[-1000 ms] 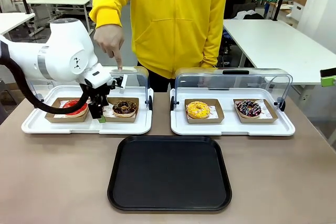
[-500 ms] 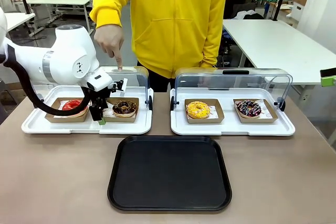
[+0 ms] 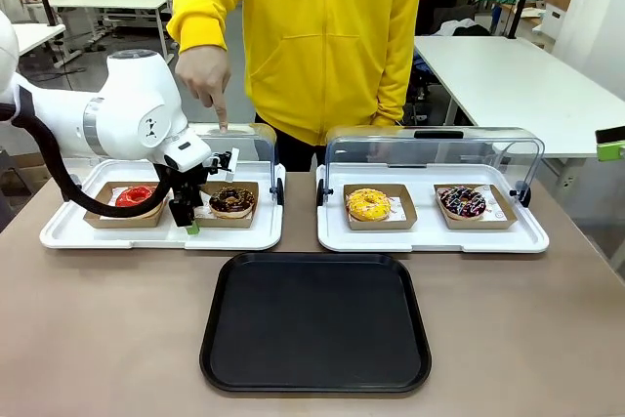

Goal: Move the second donut from the left to the tray.
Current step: Pick up the Paper togo box containing the Donut indicated by the person and place it on the Handle tray.

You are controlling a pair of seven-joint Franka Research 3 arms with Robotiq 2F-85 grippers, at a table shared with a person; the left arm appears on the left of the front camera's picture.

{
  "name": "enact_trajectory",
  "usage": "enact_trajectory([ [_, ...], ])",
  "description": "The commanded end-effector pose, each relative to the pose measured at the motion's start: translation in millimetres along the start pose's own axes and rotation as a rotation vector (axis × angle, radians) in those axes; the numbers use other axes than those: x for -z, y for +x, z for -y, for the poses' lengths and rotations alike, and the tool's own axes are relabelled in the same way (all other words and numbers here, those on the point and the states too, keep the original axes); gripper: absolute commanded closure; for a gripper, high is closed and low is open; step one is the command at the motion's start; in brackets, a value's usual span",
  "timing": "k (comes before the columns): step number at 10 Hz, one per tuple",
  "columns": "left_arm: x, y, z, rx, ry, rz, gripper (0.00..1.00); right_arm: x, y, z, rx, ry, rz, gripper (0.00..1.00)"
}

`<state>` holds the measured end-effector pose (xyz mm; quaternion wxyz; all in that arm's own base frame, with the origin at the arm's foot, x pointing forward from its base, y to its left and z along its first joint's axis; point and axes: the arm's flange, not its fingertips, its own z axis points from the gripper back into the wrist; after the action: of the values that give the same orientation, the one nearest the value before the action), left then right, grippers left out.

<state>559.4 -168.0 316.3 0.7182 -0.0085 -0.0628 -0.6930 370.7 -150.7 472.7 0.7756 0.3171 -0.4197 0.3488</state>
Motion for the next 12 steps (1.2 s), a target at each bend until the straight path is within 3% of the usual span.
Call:
enact_trajectory([
  [1, -2.9, 1.0, -3.1, 0.007, -0.001, -0.028, 1.0, 0.8, 2.4, 3.4, -0.028, 0.0, 0.034, 0.0],
  [2, -3.6, 0.7, -2.5, 0.011, -0.003, -0.026, 0.61, 0.8, 2.4, 3.4, -0.028, 0.0, 0.034, 0.0],
  [3, -3.8, 1.0, -1.8, 0.009, -0.006, -0.024, 1.0, 0.8, 2.4, 3.4, -0.028, 0.0, 0.034, 0.0],
  [4, -4.4, 1.3, -1.5, 0.011, -0.01, -0.024, 0.84, 0.8, 2.4, 3.4, -0.028, 0.0, 0.034, 0.0],
  [5, -4.9, 1.2, -1.2, 0.014, -0.014, -0.026, 1.0, 0.8, 2.4, 3.4, -0.028, 0.0, 0.034, 0.0],
  [12, -2.9, 2.1, -0.1, 0.019, -0.007, -0.014, 1.0, 0.8, 2.4, 3.4, -0.028, 0.0, 0.034, 0.0],
])
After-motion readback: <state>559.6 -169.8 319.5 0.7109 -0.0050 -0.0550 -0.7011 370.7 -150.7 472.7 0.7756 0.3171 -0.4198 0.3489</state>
